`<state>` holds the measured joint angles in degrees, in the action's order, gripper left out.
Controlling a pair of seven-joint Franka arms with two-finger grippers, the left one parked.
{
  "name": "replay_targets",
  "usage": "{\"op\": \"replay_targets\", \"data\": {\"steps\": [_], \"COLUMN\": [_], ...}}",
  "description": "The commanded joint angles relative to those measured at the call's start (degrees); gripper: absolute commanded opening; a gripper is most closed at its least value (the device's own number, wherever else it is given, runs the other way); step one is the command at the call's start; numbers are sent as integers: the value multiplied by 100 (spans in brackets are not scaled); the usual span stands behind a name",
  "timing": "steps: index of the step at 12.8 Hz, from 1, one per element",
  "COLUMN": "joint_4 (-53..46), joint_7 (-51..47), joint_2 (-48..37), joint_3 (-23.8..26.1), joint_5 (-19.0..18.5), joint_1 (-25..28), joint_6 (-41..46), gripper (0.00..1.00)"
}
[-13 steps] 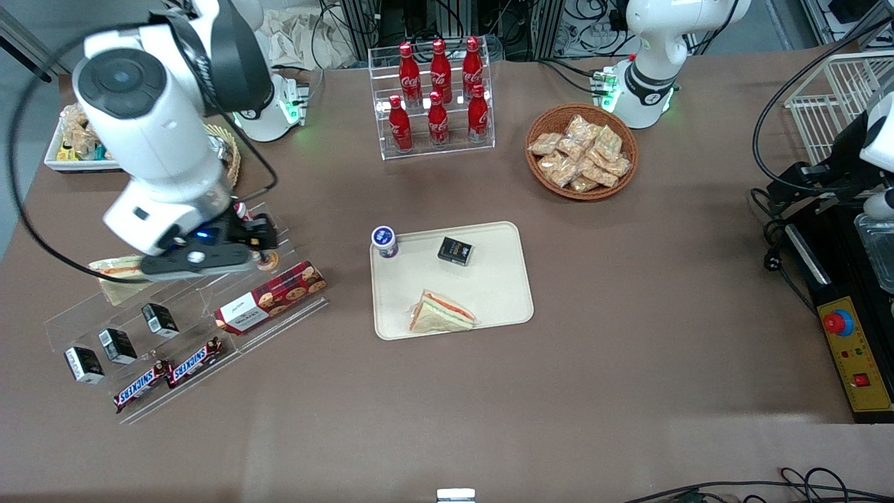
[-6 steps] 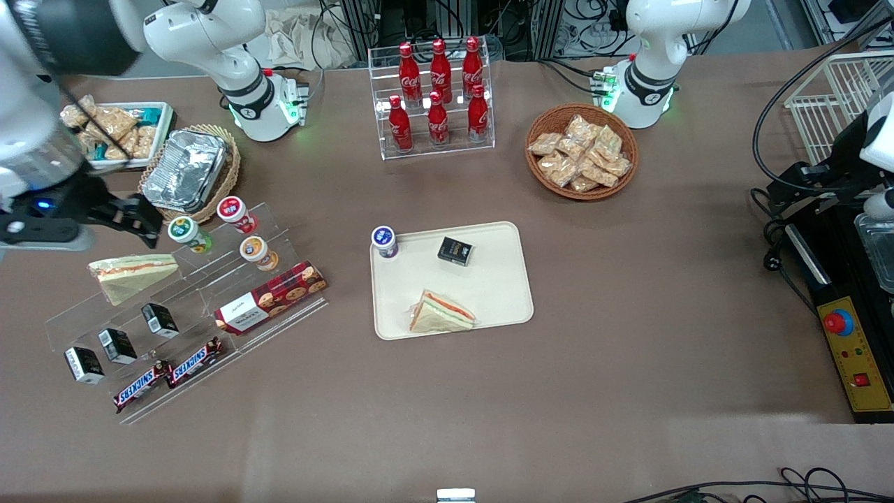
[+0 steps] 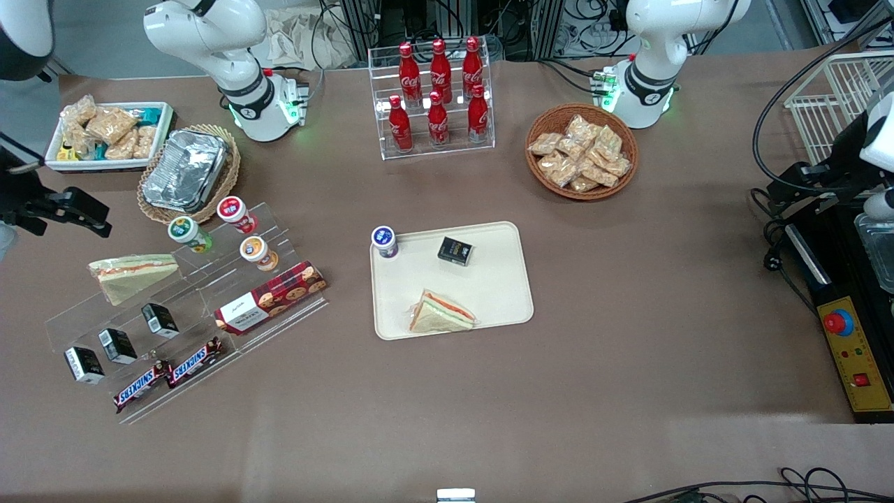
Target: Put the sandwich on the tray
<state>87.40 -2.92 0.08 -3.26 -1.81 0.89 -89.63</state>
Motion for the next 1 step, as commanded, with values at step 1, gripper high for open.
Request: {"op": "replay_targets", "data": {"steps": [1], "joint_4": [58], "joint_7": [115], "joint_2": [-123], "joint_3": [230], "joint_5": [233], "joint_1": [-431], "joint_6": [95], "gripper": [100]}}
